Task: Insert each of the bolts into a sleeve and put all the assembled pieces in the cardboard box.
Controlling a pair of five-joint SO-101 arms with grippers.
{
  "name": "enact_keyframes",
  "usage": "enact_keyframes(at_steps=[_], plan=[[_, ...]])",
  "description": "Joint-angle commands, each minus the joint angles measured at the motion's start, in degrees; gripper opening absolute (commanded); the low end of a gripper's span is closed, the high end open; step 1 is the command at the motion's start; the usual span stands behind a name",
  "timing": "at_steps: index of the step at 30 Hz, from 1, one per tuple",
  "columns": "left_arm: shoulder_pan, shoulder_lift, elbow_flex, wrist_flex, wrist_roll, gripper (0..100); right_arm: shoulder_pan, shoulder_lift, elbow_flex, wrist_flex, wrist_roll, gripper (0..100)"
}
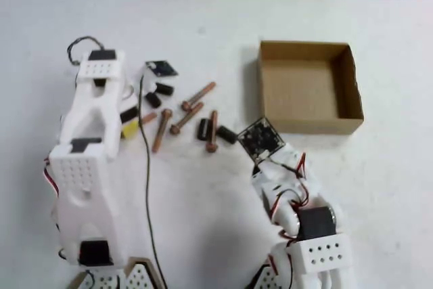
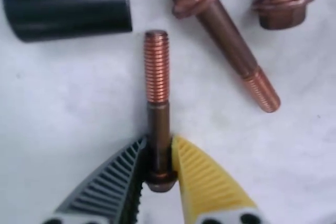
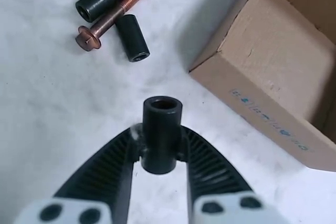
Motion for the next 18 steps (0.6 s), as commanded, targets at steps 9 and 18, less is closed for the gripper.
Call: enact_keyframes(at_steps=[9,18], plan=[[0.0,-12.1,-6.4,10.5,-0.4,2,0.4,-0.6,-0.5,-1.5,0.0,1.6],[0.1,-27.1,11.8,10.4,-22.2,2,0.4,-0.6,-0.5,-1.5,0.0,1.6]])
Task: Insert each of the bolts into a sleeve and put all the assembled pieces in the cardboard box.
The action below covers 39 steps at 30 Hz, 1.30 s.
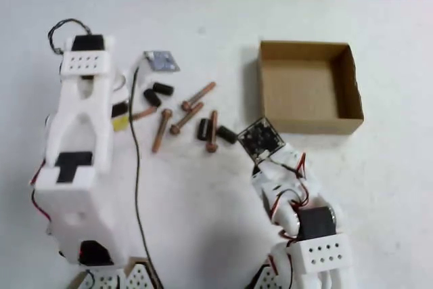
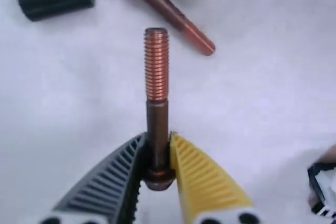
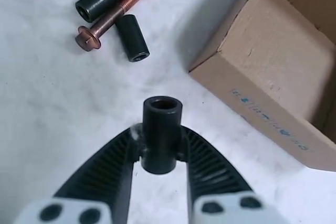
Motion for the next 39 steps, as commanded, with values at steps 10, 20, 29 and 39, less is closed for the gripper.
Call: enact_keyframes(at_steps=[10,20,29,39], plan=[[-0.1,-7.0,18.5,-11.8,-28.5,2,0.4,-0.6,-0.5,-1.5,0.0,1.6],[-0.1,-6.9,26.3,-23.9,-32.3,2,0.4,-0.6,-0.5,-1.5,0.0,1.6],[0.0,-7.1,30.7,-28.1,-32.0,3,0.4,-0.6,-0.5,-1.5,0.0,1.6],[0.3,-7.4,19.5,-15.5,-26.2,11,0.4,-0.6,-0.5,-1.5,0.0,1.6]])
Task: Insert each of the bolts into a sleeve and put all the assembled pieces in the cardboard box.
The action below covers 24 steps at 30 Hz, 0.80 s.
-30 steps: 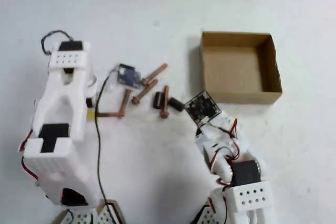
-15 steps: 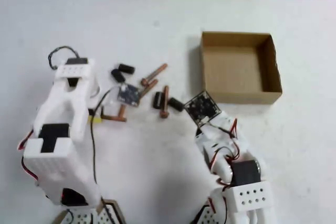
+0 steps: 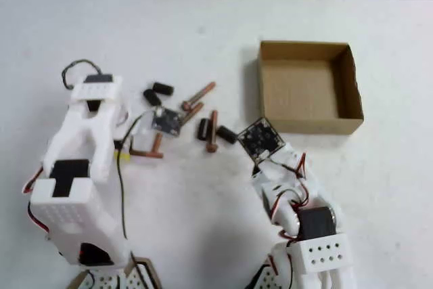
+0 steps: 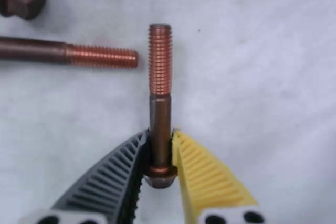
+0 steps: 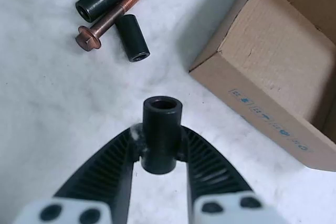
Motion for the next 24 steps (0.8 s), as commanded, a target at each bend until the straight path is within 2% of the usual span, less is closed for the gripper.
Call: enact_keyframes(at_steps=[1,5,14,18,24], plan=[[0.4,-3.8,-6.9,5.9,2.8,12,0.4,-0.6,-0.5,-1.5,0.0,1.6],[0.4,-3.6,-10.4,9.9,3.1,13,0.4,-0.6,-0.5,-1.5,0.0,1.6],[0.7,-3.9,-14.0,11.7,4.7,12,0.4,-0.6,-0.5,-1.5,0.0,1.6],[0.8,-3.9,-20.5,15.6,20.1,13,0.4,-0.6,-0.5,-1.8,0.0,1.6],[2.1,-3.9,-31.6,19.9,49.8,12,0.5,-0.6,1.8,-5.9,0.0,1.6]])
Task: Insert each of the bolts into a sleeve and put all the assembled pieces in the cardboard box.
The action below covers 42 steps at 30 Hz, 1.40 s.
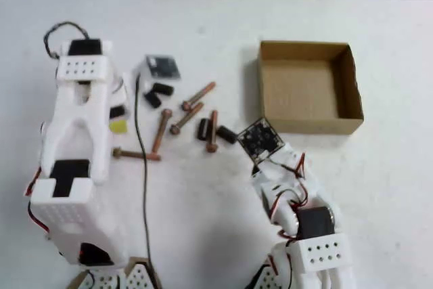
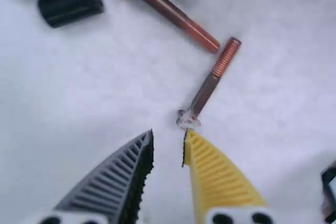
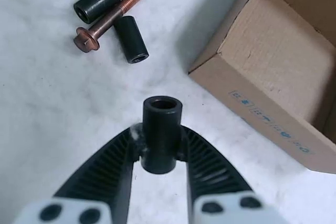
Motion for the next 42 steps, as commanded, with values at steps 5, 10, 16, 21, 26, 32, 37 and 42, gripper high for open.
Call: enact_keyframes(at_steps=[5,10,16,21,26,32,37,42], plan=[[4.0,-3.9,-7.9,3.1,44.7,12,0.5,-0.6,-0.4,-2.8,0.0,1.6],[6.4,-3.9,-7.5,4.0,64.0,12,0.5,-0.6,-0.4,-2.7,0.0,1.6],[6.3,-3.6,-6.3,4.0,80.9,12,0.5,-0.6,-0.4,-2.7,0.0,1.6],[4.7,-3.5,-0.8,3.7,96.8,13,0.6,-0.6,-0.4,-2.6,0.0,1.6],[4.4,-3.6,2.5,3.5,97.1,13,0.6,-0.6,-0.4,-2.6,0.0,1.6],[3.3,-3.7,2.6,3.6,102.5,12,0.6,-0.6,-0.4,-2.6,0.0,1.6],[0.8,-3.4,2.7,3.3,114.2,13,0.7,-0.6,-0.4,-2.6,0.0,1.6],[-0.1,-3.4,2.7,3.5,114.5,13,0.7,-0.6,-0.4,-2.8,0.0,1.6]])
